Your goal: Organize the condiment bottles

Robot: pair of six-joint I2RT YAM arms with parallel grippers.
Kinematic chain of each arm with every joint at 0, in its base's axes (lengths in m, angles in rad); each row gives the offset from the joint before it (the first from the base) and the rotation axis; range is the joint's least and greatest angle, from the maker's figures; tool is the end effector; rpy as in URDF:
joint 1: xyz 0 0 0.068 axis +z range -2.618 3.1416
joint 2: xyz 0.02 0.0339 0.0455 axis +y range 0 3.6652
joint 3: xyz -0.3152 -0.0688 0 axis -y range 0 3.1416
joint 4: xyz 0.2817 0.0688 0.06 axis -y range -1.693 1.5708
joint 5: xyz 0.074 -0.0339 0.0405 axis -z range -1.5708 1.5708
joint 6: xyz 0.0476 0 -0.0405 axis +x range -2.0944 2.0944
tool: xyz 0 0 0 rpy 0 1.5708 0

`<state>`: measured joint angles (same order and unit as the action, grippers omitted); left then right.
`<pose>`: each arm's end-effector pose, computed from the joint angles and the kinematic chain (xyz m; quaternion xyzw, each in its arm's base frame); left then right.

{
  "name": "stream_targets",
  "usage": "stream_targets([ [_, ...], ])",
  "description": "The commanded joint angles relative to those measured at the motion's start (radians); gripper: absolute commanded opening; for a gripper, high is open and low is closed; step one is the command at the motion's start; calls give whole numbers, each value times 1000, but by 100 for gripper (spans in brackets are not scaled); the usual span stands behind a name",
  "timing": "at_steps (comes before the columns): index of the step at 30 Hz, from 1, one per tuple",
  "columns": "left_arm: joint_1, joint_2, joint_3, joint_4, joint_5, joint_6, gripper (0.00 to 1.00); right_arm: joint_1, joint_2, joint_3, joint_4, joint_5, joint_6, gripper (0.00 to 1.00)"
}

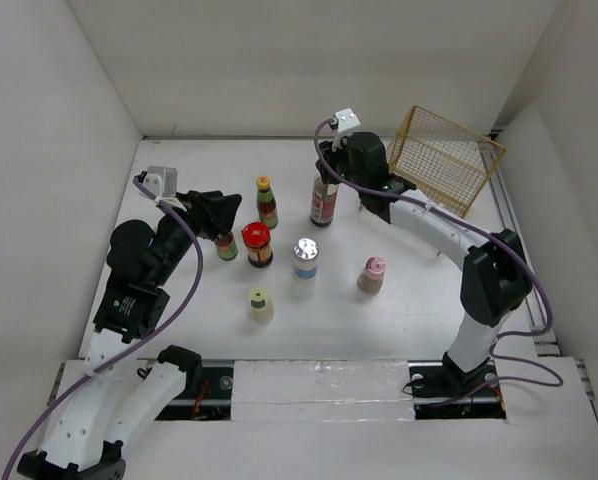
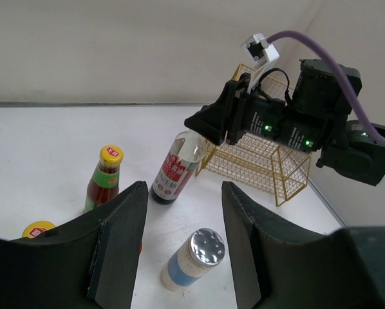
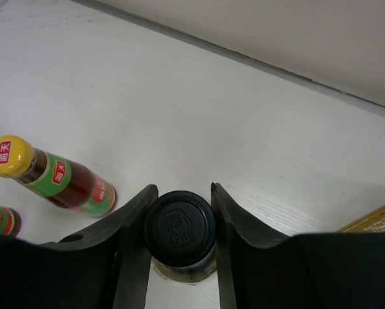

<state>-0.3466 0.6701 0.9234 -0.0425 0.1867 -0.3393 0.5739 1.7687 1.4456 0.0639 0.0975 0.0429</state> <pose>0.1369 -0.0588 0.4632 0.0748 0.6258 -0.3155 0.7094 0.4102 0.2597 0.3589 -0.1790 0.7717 0.1481 0.5921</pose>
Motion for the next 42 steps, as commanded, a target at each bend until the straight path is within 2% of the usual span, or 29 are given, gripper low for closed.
stream_targets([
  [1, -3, -10, 20, 47, 22, -6, 45, -23, -142, 136, 110, -30, 44, 0],
  [5, -3, -21, 20, 47, 13, -6, 45, -74, -183, 353, -8, -10, 45, 0],
  [9, -3, -21, 20, 56, 13, -6, 45, -146, -183, 478, -75, 2, 34, 0],
  [22, -3, -11, 11, 66, 31, -6, 47, -420, 53, 890, -208, -16, 34, 0],
  [26, -3, 8, 11, 66, 49, -15, 47, -477, 83, 947, -240, -16, 46, 0],
  [30, -3, 8, 11, 66, 50, -15, 47, -522, 92, 937, -231, -25, 57, 0],
  [42, -3, 17, 11, 66, 50, -15, 47, -543, 133, 928, -158, 28, 68, 0],
])
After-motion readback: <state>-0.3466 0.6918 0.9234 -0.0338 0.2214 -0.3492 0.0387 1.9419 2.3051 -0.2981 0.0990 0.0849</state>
